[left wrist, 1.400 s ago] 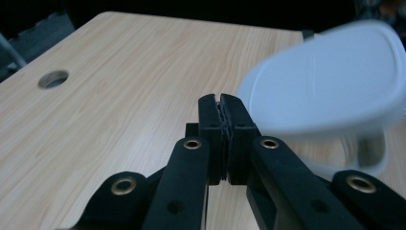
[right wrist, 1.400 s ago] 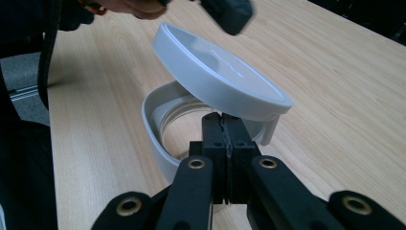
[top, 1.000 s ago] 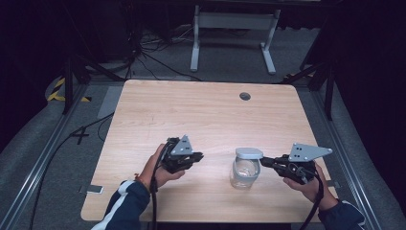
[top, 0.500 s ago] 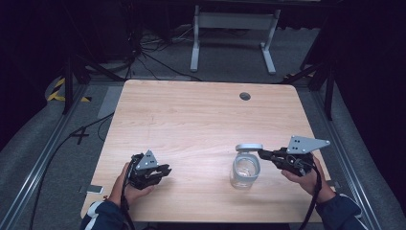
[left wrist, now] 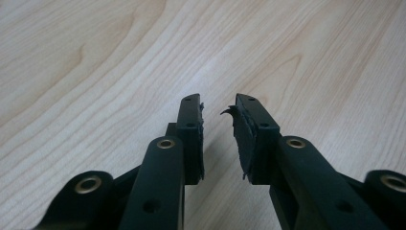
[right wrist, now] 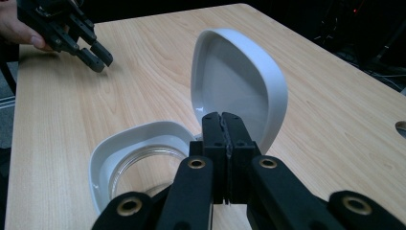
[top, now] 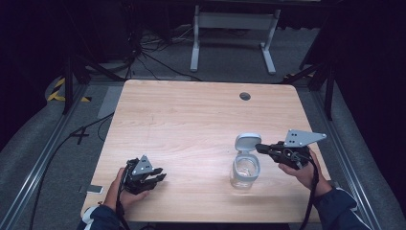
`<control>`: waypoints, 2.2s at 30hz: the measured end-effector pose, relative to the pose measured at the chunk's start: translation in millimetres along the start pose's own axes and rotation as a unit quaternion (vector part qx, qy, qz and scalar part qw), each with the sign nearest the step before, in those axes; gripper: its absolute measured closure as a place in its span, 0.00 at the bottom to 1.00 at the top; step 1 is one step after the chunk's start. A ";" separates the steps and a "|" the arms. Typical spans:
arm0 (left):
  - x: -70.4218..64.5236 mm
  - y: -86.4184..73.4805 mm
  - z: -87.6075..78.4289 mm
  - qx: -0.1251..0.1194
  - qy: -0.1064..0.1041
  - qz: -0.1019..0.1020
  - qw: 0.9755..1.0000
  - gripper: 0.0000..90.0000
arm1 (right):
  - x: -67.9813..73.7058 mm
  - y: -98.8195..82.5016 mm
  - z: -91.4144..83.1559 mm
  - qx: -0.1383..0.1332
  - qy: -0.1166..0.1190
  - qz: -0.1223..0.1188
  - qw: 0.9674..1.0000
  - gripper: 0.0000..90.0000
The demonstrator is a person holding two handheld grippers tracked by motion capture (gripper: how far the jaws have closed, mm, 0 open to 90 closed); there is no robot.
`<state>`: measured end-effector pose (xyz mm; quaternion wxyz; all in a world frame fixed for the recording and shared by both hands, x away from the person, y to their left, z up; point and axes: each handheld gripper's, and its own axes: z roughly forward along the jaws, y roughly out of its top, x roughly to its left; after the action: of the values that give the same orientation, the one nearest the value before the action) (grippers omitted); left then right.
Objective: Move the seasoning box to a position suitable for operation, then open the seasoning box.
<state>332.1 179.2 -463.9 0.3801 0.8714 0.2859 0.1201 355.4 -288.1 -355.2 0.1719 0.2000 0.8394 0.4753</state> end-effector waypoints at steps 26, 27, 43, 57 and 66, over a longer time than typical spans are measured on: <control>2.8 -24.4 -2.6 -0.016 0.011 -0.022 1.000 0.66 | -3.0 -0.8 -4.0 0.019 -0.019 -0.027 0.999 0.94; 2.6 -24.1 -2.4 -0.015 0.013 -0.016 1.000 0.66 | -2.6 -1.5 -4.7 0.022 -0.022 -0.030 0.999 0.94; 1.1 -21.8 0.4 -0.008 0.020 -0.023 1.000 0.46 | -6.6 -25.4 -24.4 0.056 -0.070 -0.036 0.995 0.79; 2.0 -20.8 2.0 -0.007 0.027 -0.029 0.999 0.39 | -8.2 -69.6 -22.8 0.126 -0.090 -0.024 0.988 0.68; 2.1 -20.7 2.1 -0.007 0.028 -0.029 0.999 0.38 | -7.1 -94.7 -29.1 0.136 -0.087 -0.007 0.987 0.63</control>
<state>326.2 190.5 -480.5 0.3816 0.8562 0.3208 0.1353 331.3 -357.2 -422.3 0.2185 0.2565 0.8793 0.3366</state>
